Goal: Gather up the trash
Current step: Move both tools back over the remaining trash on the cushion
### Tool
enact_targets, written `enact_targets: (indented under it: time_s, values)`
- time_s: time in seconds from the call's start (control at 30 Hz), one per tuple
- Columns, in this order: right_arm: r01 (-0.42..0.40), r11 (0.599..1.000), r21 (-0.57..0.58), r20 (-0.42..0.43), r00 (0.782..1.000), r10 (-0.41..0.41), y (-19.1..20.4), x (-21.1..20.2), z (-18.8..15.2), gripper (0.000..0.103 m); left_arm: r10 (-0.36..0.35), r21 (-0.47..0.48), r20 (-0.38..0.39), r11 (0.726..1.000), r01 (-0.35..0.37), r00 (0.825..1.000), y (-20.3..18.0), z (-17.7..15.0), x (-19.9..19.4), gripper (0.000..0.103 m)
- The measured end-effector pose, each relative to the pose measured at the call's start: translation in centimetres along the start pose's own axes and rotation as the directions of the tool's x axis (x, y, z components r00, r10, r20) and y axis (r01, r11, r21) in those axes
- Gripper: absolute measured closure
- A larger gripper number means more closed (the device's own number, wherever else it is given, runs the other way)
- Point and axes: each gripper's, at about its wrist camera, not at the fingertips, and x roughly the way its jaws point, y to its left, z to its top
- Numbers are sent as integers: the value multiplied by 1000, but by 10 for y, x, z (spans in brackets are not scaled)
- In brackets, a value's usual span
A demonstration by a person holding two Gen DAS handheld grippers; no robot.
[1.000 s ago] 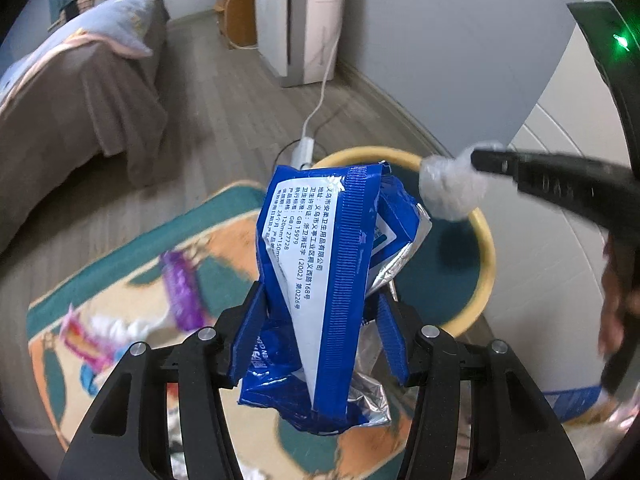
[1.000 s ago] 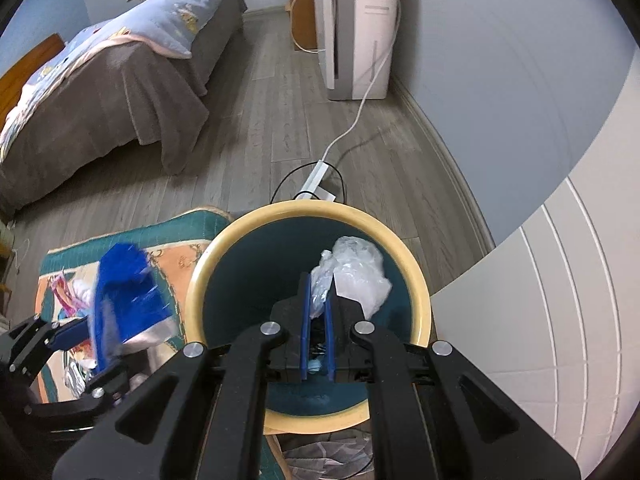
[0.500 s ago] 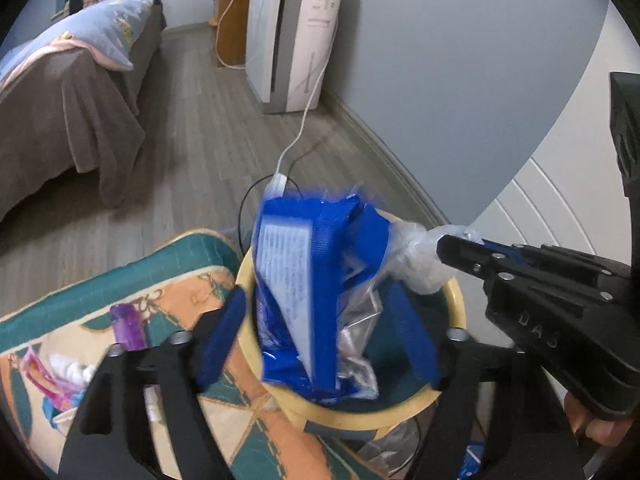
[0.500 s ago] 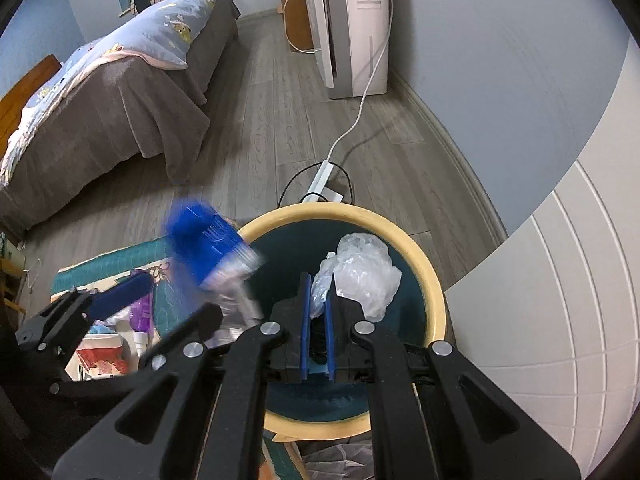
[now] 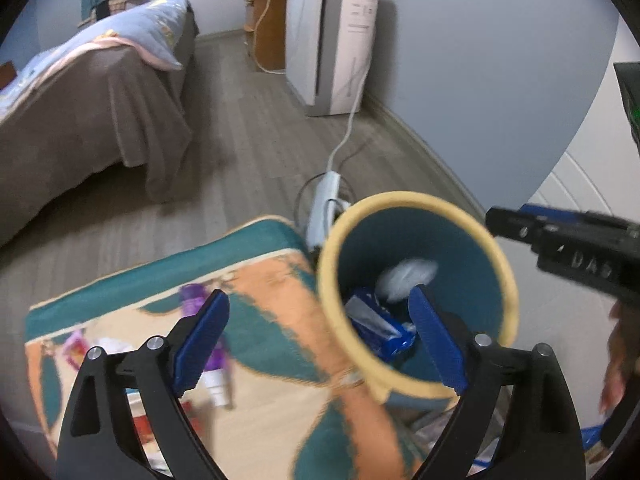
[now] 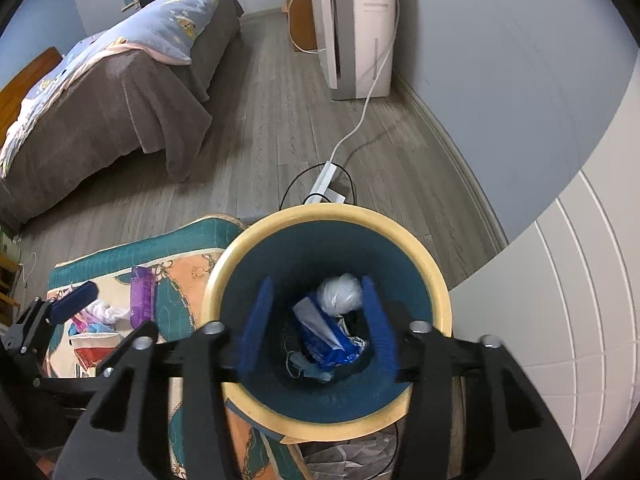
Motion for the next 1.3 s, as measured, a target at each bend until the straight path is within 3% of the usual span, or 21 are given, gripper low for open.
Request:
enact_targets:
  time_s: [0.07,0.13,0.27,0.43,0.57,0.67,0.8,0.93,1.03,1.1,1.3]
  values:
    - [0,1000,-7,8,1000,0,6,-3,0,20,9,2,4,1000,-9,1000,10,-5,-8,11]
    - [4,1000,-17,18,1000,-4,11,-7,1,12,22,15,10,1000,-23,1000,19,-10,-18,11]
    - [-9,1000,-27,17,1000,10,23,-10,2,6,66,61,31,996,-68,997,40,-22,-48,10]
    - [-2,996,-87,15,1000,3,48,-12,2,6,127,32,58,991,-129,990,79,-37,-86,7]
    - [10,991,-136,10,1000,-9,71,-11,-2,6,130,-47,60,991,-127,990,118,-58,-104,6]
    - [37,986,-161,26,999,-34,89,-13,-5,6,199,-87,52,977,-194,979,142,-77,-106,6]
    - [-8,991,-135,-2,1000,8,106,-10,-9,6,248,-191,66,954,-232,967,171,-81,-116,6]
    - [11,992,-128,8,1000,-10,128,-6,-13,6,264,-208,121,949,-236,957,182,-80,-131,6]
    - [-38,996,-81,0,999,38,140,-3,-15,6,260,-232,81,944,-235,962,194,-84,-125,6]
    - [6,998,-67,2,1000,-6,149,1,-18,6,260,-237,50,941,-241,964,203,-87,-120,6]
    - [65,982,-178,46,997,-57,184,7,-29,6,309,-211,-22,928,-307,951,230,-100,-107,6]
